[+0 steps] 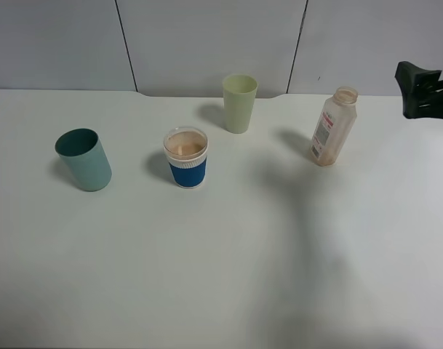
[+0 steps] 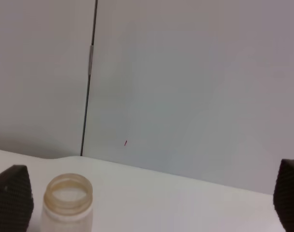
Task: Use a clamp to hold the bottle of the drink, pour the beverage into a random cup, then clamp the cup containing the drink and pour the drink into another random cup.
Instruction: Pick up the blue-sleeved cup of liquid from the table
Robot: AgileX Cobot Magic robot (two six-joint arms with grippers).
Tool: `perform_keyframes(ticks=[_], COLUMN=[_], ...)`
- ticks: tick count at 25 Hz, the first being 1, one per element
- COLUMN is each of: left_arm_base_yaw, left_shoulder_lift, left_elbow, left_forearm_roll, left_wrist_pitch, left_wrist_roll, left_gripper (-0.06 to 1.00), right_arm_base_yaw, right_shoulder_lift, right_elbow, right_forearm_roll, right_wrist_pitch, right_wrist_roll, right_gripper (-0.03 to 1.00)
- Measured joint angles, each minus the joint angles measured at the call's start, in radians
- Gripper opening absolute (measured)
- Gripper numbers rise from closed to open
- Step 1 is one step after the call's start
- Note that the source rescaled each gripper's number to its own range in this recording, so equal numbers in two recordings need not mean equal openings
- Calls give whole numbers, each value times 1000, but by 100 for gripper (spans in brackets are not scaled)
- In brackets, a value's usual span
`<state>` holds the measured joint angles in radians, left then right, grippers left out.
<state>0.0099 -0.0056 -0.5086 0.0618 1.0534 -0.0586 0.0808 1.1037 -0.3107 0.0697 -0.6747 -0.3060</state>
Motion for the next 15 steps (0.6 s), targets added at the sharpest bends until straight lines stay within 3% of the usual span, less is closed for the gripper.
perform_keyframes(ticks=[7,11,13,14,15], left_arm_base_yaw=[0,0,0,0,0], left_shoulder_lift=[0,0,0,0,0], left_elbow=[0,0,0,0,0], left_forearm_roll=[0,0,0,0,0], left_wrist_pitch=[0,0,0,0,0], left_wrist_roll=[0,0,0,0,0], left_gripper=[100,100,100,100,100], right_arm_base_yaw=[0,0,0,0,0], right_shoulder_lift=[-293,-418,-443,-487,-506], right_elbow=[-17,-110,-137,-183,-200], right_forearm_roll=[46,73,68,42,18], right_wrist_pitch=[246,535,620,794,858], right_wrist_roll=[-15,-15,-15,-7,6], right_gripper=[100,100,100,100,100])
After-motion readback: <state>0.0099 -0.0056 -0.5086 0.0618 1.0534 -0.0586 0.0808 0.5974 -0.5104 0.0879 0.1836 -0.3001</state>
